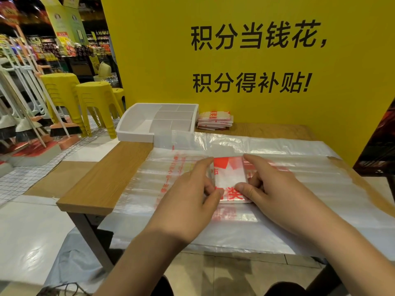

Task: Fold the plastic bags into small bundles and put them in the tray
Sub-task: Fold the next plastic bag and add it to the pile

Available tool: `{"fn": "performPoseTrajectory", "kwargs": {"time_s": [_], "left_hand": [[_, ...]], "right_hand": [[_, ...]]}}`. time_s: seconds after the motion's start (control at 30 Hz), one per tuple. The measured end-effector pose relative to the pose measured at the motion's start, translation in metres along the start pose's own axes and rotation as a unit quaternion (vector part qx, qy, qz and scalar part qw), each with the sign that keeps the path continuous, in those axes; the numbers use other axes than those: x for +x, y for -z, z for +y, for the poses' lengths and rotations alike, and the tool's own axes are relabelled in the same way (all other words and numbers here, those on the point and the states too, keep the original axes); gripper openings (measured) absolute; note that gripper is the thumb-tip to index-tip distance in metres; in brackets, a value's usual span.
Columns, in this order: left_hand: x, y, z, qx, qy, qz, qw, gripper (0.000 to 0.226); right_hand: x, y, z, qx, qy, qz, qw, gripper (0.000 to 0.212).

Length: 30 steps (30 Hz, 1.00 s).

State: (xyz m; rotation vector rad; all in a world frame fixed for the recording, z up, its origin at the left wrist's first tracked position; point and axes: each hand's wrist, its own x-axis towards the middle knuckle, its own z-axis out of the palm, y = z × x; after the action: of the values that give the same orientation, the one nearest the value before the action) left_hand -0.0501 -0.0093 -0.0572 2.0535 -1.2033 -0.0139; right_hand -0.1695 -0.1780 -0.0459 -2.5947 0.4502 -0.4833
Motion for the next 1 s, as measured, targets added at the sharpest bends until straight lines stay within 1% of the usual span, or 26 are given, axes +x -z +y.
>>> {"fn": "performPoseTrajectory", "kwargs": {"time_s": [0.03,0.1,0.13,0.2,0.3,0.4,0.47,0.53,0.63,0.73,0.83,1.0], "left_hand": [[0.000,-0.002,0.000,0.024,-0.010,0.005,1.000,0.049],[0.000,-0.004,-0.001,0.069,-0.032,0.010,0.997,0.037],[0.001,-0.005,-0.001,0.081,-0.037,0.012,0.996,0.034],[0.001,-0.007,-0.002,0.092,-0.041,0.011,0.995,0.034],[0.001,-0.004,-0.002,0.114,-0.049,0.002,0.992,0.035],[0.006,0.004,-0.004,0.126,-0.061,-0.050,0.989,0.035],[0.012,0.009,-0.007,0.129,-0.069,-0.099,0.984,0.031],[0.017,0.012,-0.009,0.130,-0.067,-0.141,0.979,0.030],[0.023,0.016,-0.013,0.118,-0.052,-0.180,0.975,0.033],[0.028,0.018,-0.018,0.127,-0.049,-0.197,0.971,0.050],[0.029,0.023,-0.023,0.128,-0.028,-0.222,0.966,0.063],[0.029,0.027,-0.020,0.126,-0.018,-0.240,0.962,0.065]], "right_hand": [[0.000,-0.001,-0.001,-0.011,-0.004,-0.003,1.000,0.061],[0.001,-0.003,-0.002,-0.044,0.001,-0.007,0.999,0.053],[0.002,-0.004,-0.003,-0.061,0.006,-0.007,0.998,0.048],[0.003,-0.006,-0.005,-0.088,0.008,-0.006,0.996,0.044],[0.003,-0.009,-0.006,-0.123,0.001,-0.014,0.992,0.044],[0.002,-0.006,-0.007,-0.150,0.010,-0.015,0.989,0.044],[0.004,-0.003,-0.005,-0.173,0.042,-0.017,0.984,0.045],[0.009,0.000,-0.002,-0.174,0.068,-0.062,0.980,0.052],[0.015,0.002,0.006,-0.135,0.065,-0.131,0.980,0.069],[0.021,0.006,0.015,-0.113,0.066,-0.162,0.978,0.082],[0.019,0.020,0.024,-0.103,0.056,-0.200,0.973,0.083],[0.017,0.028,0.022,-0.086,0.058,-0.218,0.970,0.082]]}}
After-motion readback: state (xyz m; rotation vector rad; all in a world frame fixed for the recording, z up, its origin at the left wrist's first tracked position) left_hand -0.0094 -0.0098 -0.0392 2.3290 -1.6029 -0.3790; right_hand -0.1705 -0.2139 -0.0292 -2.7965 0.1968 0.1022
